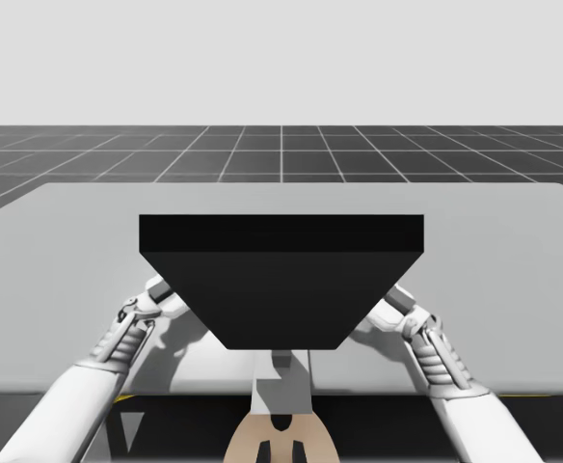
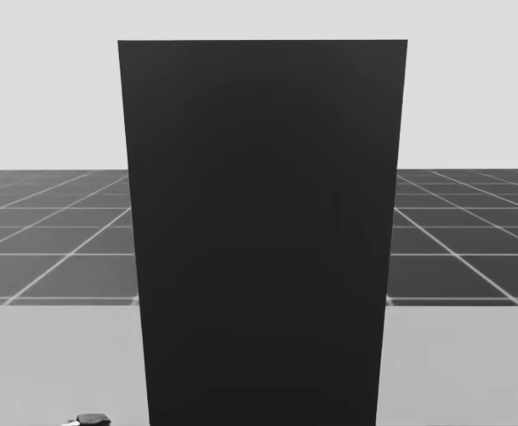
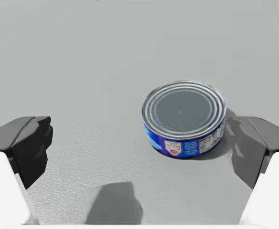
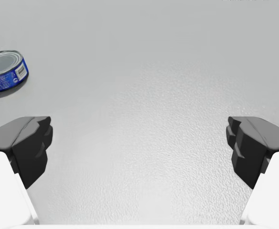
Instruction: Reach around the screen and pick up the object behind it.
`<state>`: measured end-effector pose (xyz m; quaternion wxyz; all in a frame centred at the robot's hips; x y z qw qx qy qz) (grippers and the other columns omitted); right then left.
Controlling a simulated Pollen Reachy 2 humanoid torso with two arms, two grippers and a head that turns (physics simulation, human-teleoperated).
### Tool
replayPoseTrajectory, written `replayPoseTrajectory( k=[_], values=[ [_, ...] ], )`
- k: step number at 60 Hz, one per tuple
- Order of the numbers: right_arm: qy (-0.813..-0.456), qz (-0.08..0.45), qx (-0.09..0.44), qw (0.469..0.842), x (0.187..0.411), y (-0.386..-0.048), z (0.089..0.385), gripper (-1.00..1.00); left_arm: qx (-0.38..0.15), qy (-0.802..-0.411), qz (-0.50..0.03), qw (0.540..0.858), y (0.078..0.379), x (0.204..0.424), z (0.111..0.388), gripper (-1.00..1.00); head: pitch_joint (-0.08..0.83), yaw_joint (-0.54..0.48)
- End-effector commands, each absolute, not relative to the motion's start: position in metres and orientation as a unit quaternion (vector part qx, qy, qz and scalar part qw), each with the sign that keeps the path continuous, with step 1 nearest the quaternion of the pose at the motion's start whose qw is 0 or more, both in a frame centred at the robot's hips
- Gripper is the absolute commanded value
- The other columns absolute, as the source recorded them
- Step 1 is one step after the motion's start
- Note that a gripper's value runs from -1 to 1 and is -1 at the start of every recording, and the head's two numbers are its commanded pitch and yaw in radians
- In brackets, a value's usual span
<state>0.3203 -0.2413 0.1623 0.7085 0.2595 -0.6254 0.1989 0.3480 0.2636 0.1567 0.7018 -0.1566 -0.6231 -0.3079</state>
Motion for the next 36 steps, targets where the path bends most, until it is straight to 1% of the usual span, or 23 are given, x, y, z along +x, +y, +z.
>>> replayPoseTrajectory(
  k=[1, 10, 17, 20, 25, 36],
  values=[
    [-0.616, 0.241, 0.284, 0.694, 0.313, -0.235, 0.163, -1.0, -0.178, -0.614, -0.354, 0.683, 0.258, 0.34, 0.155, -1.0, 0.081, 0.01],
    [-0.619, 0.243, 0.281, 0.692, 0.313, -0.234, 0.164, -1.0, -0.178, -0.619, -0.354, 0.678, 0.255, 0.339, 0.156, -1.0, 0.083, 0.01],
    [-0.622, 0.244, 0.278, 0.69, 0.313, -0.234, 0.164, -1.0, -0.178, -0.622, -0.359, 0.673, 0.247, 0.341, 0.153, -1.0, 0.084, 0.01],
    [-0.623, 0.244, 0.279, 0.689, 0.313, -0.233, 0.164, -1.0, -0.188, -0.619, -0.357, 0.674, 0.243, 0.343, 0.15, -1.0, 0.082, 0.01],
    [-0.625, 0.245, 0.279, 0.687, 0.312, -0.232, 0.164, -1.0, -0.188, -0.613, -0.356, 0.68, 0.236, 0.352, 0.143, -1.0, 0.084, 0.01],
    [-0.629, 0.249, 0.278, 0.682, 0.311, -0.23, 0.165, -1.0, -0.189, -0.603, -0.348, 0.692, 0.23, 0.372, 0.136, -1.0, 0.091, 0.03]
  ],
)
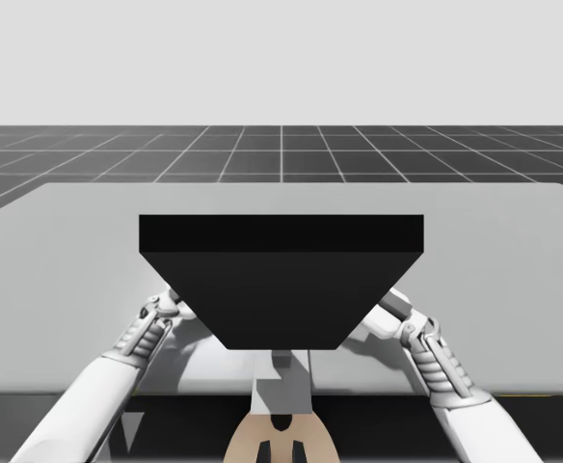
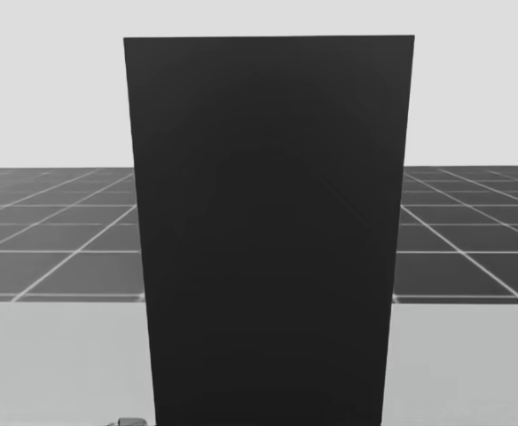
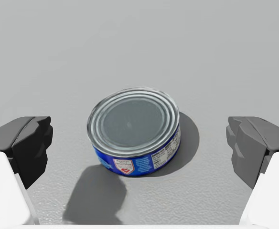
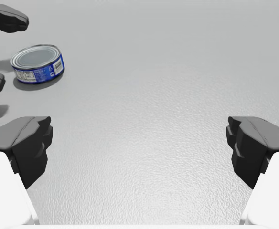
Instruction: Reach around the screen and pick up the object behind it.
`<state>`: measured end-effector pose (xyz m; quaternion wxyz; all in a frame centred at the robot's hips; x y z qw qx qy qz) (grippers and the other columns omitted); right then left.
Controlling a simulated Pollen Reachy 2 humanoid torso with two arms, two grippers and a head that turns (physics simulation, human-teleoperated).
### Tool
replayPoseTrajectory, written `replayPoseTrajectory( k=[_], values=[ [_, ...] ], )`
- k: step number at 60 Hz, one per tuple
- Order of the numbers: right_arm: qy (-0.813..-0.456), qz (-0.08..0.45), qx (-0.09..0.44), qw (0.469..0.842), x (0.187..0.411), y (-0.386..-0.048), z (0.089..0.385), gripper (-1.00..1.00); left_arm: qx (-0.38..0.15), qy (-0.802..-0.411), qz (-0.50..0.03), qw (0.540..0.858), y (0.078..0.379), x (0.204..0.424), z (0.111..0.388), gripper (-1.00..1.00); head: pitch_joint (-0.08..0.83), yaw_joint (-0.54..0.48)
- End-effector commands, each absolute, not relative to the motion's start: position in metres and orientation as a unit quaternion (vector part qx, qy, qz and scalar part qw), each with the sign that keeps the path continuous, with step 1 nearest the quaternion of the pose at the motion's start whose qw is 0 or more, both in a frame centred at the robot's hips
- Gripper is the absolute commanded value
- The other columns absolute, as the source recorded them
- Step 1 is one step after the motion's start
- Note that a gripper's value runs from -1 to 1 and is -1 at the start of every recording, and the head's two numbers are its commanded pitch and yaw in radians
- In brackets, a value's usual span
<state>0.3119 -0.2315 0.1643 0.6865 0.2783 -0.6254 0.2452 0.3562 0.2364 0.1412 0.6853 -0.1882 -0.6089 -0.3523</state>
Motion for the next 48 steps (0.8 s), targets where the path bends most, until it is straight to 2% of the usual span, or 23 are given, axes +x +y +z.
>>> replayPoseTrajectory(
  k=[1, 15, 33, 34, 35, 36, 37, 38, 39, 42, 48],
  values=[
    [-0.629, 0.249, 0.278, 0.682, 0.311, -0.23, 0.165, -1.0, -0.193, -0.604, -0.346, 0.692, 0.23, 0.372, 0.136, -1.0, 0.091, 0.03],
    [-0.632, 0.251, 0.277, 0.679, 0.31, -0.229, 0.165, -1.0, -0.224, -0.597, -0.334, 0.694, 0.223, 0.385, 0.133, -1.0, 0.102, 0.03],
    [-0.635, 0.253, 0.275, 0.676, 0.308, -0.228, 0.166, -1.0, -0.219, -0.584, -0.338, 0.705, 0.222, 0.395, 0.114, -1.0, 0.112, 0.04],
    [-0.635, 0.253, 0.274, 0.677, 0.309, -0.228, 0.166, -1.0, -0.217, -0.585, -0.338, 0.704, 0.222, 0.396, 0.114, -0.91, 0.112, 0.04],
    [-0.635, 0.253, 0.274, 0.677, 0.309, -0.228, 0.166, -1.0, -0.217, -0.585, -0.338, 0.704, 0.222, 0.396, 0.114, -0.91, 0.112, 0.04],
    [-0.635, 0.253, 0.274, 0.677, 0.309, -0.228, 0.166, -1.0, -0.217, -0.585, -0.338, 0.704, 0.222, 0.396, 0.113, -0.59, 0.113, 0.04],
    [-0.635, 0.253, 0.273, 0.677, 0.308, -0.228, 0.166, -1.0, -0.217, -0.586, -0.338, 0.704, 0.222, 0.397, 0.113, -0.42, 0.113, 0.04],
    [-0.636, 0.253, 0.273, 0.676, 0.309, -0.228, 0.166, -1.0, -0.217, -0.585, -0.339, 0.704, 0.221, 0.397, 0.112, 0.44, 0.114, 0.04],
    [-0.636, 0.253, 0.273, 0.676, 0.308, -0.228, 0.166, -1.0, -0.217, -0.585, -0.34, 0.704, 0.221, 0.397, 0.111, 0.67, 0.114, 0.04],
    [-0.636, 0.254, 0.272, 0.676, 0.308, -0.227, 0.166, -1.0, -0.218, -0.583, -0.343, 0.704, 0.22, 0.398, 0.11, 0.9, 0.113, 0.04],
    [-0.636, 0.254, 0.271, 0.676, 0.308, -0.227, 0.167, -1.0, -0.219, -0.58, -0.347, 0.704, 0.219, 0.397, 0.108, 0.94, 0.116, 0.04]
  ],
)
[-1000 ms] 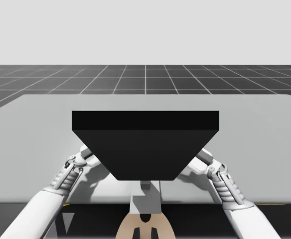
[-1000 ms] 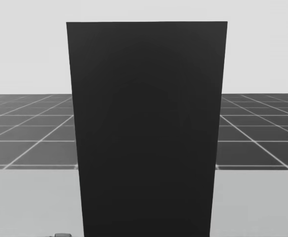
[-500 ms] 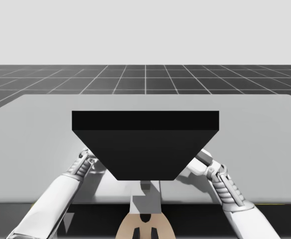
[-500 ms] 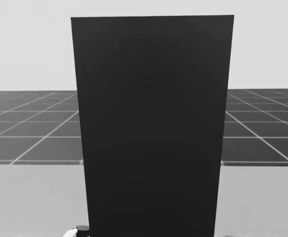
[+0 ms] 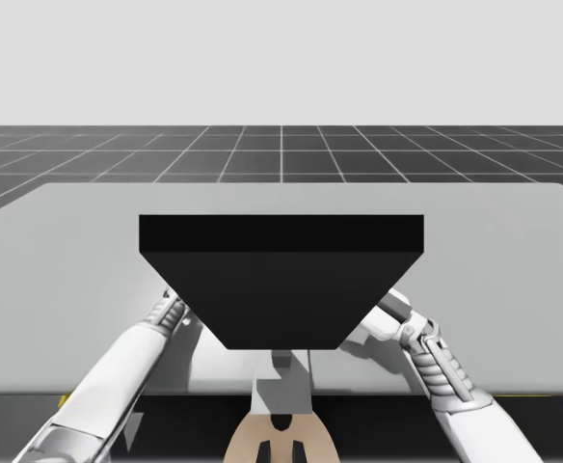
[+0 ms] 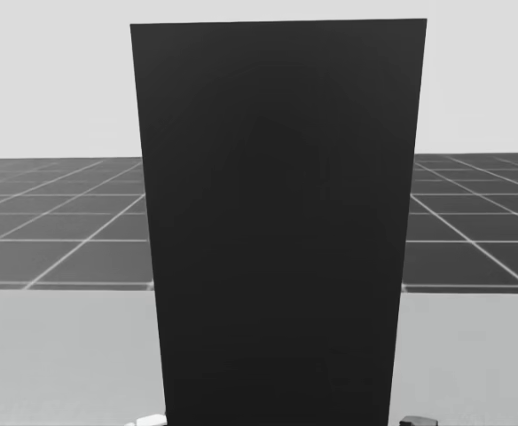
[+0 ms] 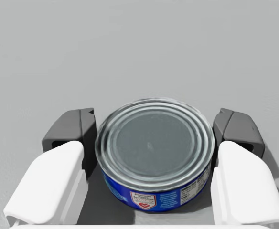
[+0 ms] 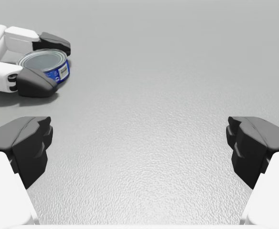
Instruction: Reach around the screen and pick up the object behind it.
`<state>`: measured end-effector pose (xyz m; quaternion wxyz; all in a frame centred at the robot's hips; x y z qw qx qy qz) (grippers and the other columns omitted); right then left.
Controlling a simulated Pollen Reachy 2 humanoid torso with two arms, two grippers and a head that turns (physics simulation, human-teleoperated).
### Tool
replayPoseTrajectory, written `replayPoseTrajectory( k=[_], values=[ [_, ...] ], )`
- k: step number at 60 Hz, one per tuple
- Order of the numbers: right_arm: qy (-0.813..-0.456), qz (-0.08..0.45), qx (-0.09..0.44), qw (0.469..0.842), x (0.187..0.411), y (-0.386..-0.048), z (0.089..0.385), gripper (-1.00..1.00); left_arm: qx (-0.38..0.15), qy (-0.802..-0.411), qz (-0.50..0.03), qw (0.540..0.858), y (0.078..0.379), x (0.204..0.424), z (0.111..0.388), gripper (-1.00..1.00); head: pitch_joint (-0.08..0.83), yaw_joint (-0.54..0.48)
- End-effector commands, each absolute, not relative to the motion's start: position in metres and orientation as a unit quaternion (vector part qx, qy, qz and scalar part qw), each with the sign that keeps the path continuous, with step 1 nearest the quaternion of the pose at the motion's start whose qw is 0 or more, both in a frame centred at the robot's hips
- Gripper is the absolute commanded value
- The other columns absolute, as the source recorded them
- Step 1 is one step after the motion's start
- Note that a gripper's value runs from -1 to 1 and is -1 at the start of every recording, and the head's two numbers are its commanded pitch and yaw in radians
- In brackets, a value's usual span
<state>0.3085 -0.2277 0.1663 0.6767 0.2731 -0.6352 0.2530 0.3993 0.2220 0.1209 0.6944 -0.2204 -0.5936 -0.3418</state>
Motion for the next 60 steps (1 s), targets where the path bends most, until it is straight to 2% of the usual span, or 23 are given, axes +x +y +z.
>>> replayPoseTrajectory(
  k=[1, 13, 20, 34, 41, 49, 55, 60],
  values=[
    [-0.636, 0.254, 0.271, 0.676, 0.308, -0.228, 0.167, -1.0, -0.219, -0.579, -0.347, 0.704, 0.219, 0.397, 0.108, 0.94, 0.117, 0.04],
    [-0.638, 0.254, 0.27, 0.675, 0.307, -0.228, 0.168, -1.0, -0.203, -0.578, -0.344, 0.711, 0.224, 0.392, 0.112, 0.96, 0.116, 0.03],
    [-0.639, 0.252, 0.269, 0.675, 0.307, -0.228, 0.169, -1.0, -0.182, -0.587, -0.322, 0.72, 0.24, 0.388, 0.119, 0.97, 0.117, 0.03],
    [-0.641, 0.251, 0.267, 0.674, 0.307, -0.229, 0.17, -1.0, -0.137, -0.632, -0.246, 0.721, 0.283, 0.388, 0.145, 1.0, 0.115, 0.03],
    [-0.644, 0.251, 0.266, 0.672, 0.307, -0.23, 0.171, -1.0, -0.101, -0.641, -0.182, 0.739, 0.31, 0.395, 0.15, 1.0, 0.114, 0.04],
    [-0.646, 0.248, 0.265, 0.671, 0.308, -0.231, 0.171, -1.0, -0.061, -0.665, -0.11, 0.736, 0.334, 0.398, 0.163, 1.0, 0.113, 0.03],
    [-0.648, 0.247, 0.264, 0.671, 0.308, -0.231, 0.171, -1.0, -0.047, -0.671, -0.098, 0.734, 0.341, 0.396, 0.171, 1.0, 0.114, 0.03],
    [-0.649, 0.244, 0.263, 0.671, 0.309, -0.231, 0.171, -1.0, -0.038, -0.687, -0.085, 0.721, 0.346, 0.392, 0.19, 1.0, 0.112, 0.02]
  ],
)
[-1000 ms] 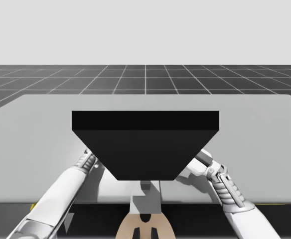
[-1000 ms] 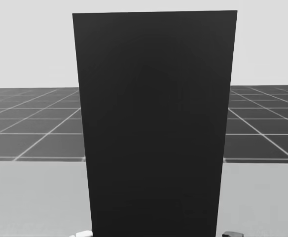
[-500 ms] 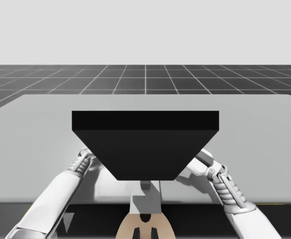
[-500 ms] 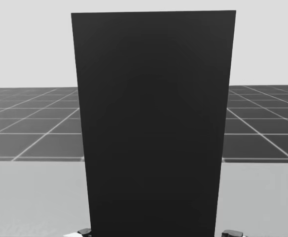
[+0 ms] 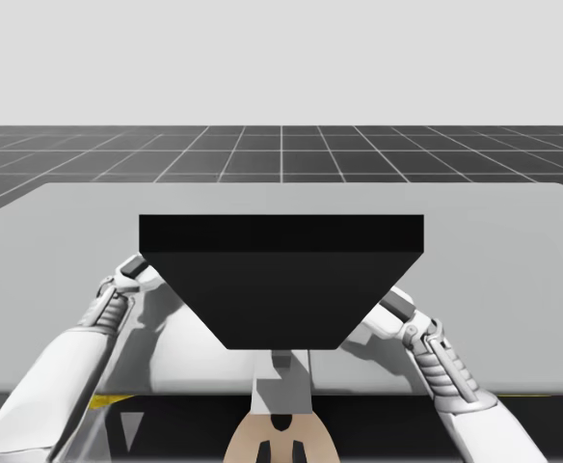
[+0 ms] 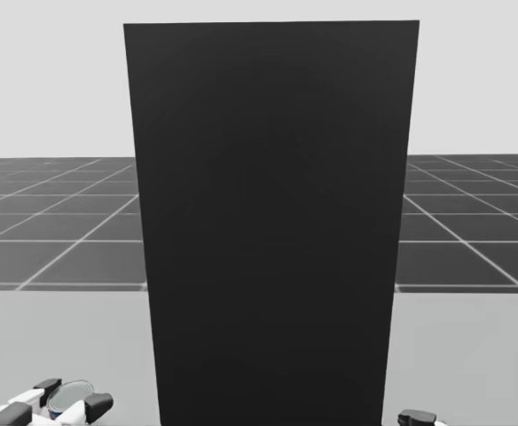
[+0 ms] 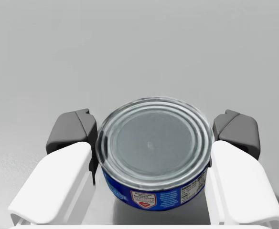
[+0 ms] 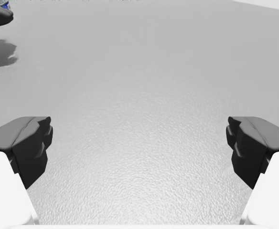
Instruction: Reach around the screen and pick up the object behind it.
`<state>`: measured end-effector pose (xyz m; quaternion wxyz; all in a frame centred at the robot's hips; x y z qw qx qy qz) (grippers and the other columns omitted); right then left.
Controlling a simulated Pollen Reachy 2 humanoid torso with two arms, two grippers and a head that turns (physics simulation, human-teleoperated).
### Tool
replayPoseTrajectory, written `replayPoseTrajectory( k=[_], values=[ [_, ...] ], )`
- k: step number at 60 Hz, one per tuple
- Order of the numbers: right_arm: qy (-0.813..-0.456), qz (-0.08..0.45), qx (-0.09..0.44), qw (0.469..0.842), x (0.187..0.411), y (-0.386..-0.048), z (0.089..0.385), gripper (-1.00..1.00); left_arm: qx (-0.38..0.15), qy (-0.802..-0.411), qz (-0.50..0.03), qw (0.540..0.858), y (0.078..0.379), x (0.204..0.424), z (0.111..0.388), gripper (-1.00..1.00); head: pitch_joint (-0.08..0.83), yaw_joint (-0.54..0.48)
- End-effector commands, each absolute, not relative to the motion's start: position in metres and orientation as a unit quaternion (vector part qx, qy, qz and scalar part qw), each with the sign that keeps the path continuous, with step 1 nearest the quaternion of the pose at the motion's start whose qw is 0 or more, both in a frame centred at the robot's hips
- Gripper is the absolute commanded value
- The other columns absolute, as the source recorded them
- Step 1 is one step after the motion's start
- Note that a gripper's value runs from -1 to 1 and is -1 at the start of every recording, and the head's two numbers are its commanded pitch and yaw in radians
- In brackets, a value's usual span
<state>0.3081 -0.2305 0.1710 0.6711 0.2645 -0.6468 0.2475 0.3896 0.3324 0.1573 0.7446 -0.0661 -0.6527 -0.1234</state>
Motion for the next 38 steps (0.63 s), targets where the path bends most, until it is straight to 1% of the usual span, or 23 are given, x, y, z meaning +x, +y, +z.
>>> replayPoseTrajectory(
  k=[1, 3, 5, 9, 12, 15, 27, 29, 31, 32, 38],
  values=[
    [-0.649, 0.244, 0.263, 0.671, 0.309, -0.231, 0.171, -1.0, -0.037, -0.689, -0.084, 0.719, 0.346, 0.392, 0.194, 1.0, 0.113, 0.02],
    [-0.65, 0.244, 0.261, 0.671, 0.31, -0.231, 0.17, -1.0, -0.04, -0.699, -0.082, 0.709, 0.346, 0.389, 0.207, 1.0, 0.113, 0.02],
    [-0.65, 0.243, 0.26, 0.671, 0.31, -0.231, 0.17, -1.0, -0.034, -0.704, -0.083, 0.705, 0.345, 0.388, 0.213, 1.0, 0.113, 0.02],
    [-0.651, 0.243, 0.259, 0.671, 0.31, -0.232, 0.17, -1.0, -0.035, -0.717, -0.087, 0.691, 0.344, 0.385, 0.235, 1.0, 0.115, 0.02],
    [-0.652, 0.239, 0.259, 0.671, 0.311, -0.232, 0.17, -1.0, -0.028, -0.722, -0.089, 0.685, 0.344, 0.385, 0.246, 1.0, 0.115, 0.02],
    [-0.654, 0.236, 0.258, 0.671, 0.311, -0.232, 0.17, -1.0, -0.033, -0.731, -0.088, 0.676, 0.342, 0.386, 0.26, 1.0, 0.116, 0.02],
    [-0.66, 0.216, 0.258, 0.672, 0.314, -0.237, 0.172, -1.0, -0.022, -0.761, -0.099, 0.64, 0.328, 0.382, 0.312, 1.0, 0.115, 0.01],
    [-0.661, 0.215, 0.258, 0.671, 0.315, -0.237, 0.172, -1.0, -0.018, -0.77, -0.101, 0.629, 0.324, 0.378, 0.324, 1.0, 0.114, 0.01],
    [-0.66, 0.214, 0.258, 0.672, 0.315, -0.238, 0.171, -1.0, -0.018, -0.775, -0.103, 0.624, 0.322, 0.377, 0.33, 1.0, 0.114, 0.01],
    [-0.659, 0.208, 0.258, 0.675, 0.316, -0.239, 0.171, -1.0, -0.017, -0.783, -0.102, 0.614, 0.318, 0.374, 0.34, 1.0, 0.115, 0.01],
    [-0.658, 0.201, 0.251, 0.681, 0.319, -0.24, 0.169, -1.0, -0.019, -0.805, -0.109, 0.583, 0.306, 0.362, 0.367, 1.0, 0.116, 0.01]
  ],
)
